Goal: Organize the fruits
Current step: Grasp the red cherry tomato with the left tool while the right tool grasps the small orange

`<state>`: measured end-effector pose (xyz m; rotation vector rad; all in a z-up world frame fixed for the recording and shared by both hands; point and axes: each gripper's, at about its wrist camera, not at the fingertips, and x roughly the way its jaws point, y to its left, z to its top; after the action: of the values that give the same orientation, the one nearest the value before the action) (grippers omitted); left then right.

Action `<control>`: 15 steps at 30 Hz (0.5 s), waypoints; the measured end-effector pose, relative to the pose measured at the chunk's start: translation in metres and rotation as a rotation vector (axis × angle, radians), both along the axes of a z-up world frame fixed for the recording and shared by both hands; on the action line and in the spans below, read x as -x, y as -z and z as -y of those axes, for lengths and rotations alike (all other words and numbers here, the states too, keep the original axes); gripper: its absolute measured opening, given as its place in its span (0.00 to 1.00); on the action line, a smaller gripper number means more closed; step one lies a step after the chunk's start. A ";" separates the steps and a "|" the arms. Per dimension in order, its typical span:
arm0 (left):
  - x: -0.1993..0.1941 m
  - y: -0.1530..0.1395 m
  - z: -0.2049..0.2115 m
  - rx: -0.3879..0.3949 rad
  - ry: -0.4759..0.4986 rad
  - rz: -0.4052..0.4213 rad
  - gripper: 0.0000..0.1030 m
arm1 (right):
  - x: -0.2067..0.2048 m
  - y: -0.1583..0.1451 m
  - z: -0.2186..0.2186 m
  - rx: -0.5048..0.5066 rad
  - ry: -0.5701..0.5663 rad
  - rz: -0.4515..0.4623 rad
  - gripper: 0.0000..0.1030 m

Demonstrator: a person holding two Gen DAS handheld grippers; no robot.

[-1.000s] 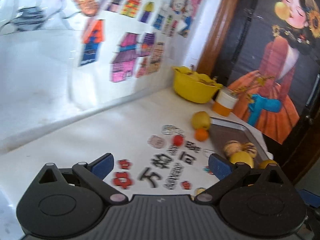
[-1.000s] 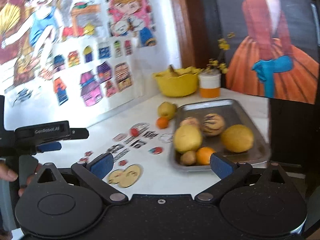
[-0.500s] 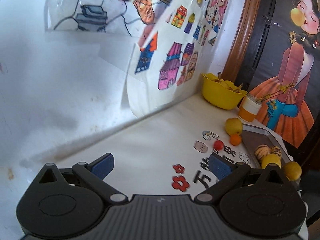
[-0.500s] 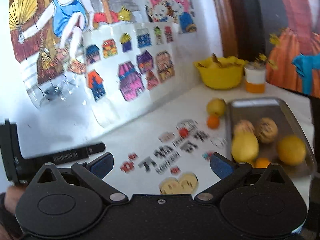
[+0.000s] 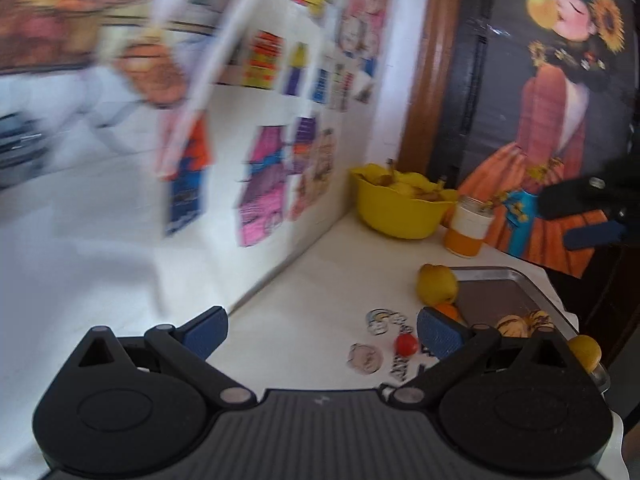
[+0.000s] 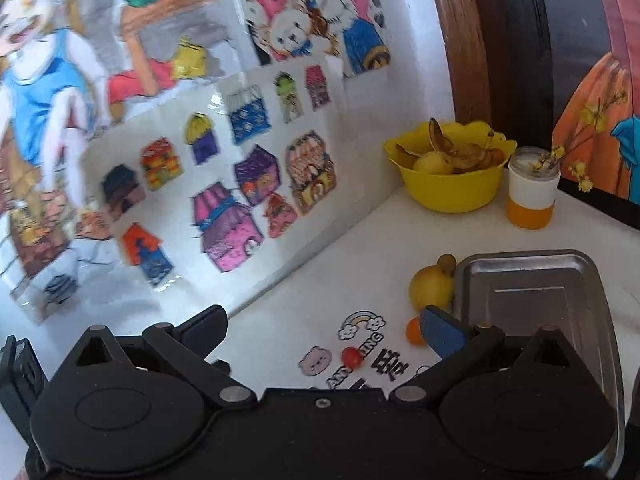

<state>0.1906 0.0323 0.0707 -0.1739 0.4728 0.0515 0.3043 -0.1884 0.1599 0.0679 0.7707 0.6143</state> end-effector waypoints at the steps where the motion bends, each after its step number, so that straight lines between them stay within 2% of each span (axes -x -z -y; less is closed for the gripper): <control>1: -0.008 0.002 0.005 -0.002 0.021 -0.003 1.00 | -0.008 0.007 0.000 -0.003 -0.008 -0.017 0.99; 9: -0.069 0.034 0.046 -0.028 0.199 -0.090 1.00 | -0.056 0.062 0.005 -0.044 -0.009 -0.171 0.99; 12: -0.085 0.046 0.053 -0.033 0.242 -0.123 1.00 | -0.069 0.077 0.007 -0.037 -0.007 -0.183 0.98; 15: -0.095 0.057 0.055 -0.010 0.263 -0.143 1.00 | -0.078 0.090 0.007 -0.007 -0.022 -0.174 0.93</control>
<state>0.2860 -0.0227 0.0134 -0.0969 0.6347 -0.1922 0.3821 -0.1954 0.0702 0.1204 0.9388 0.6376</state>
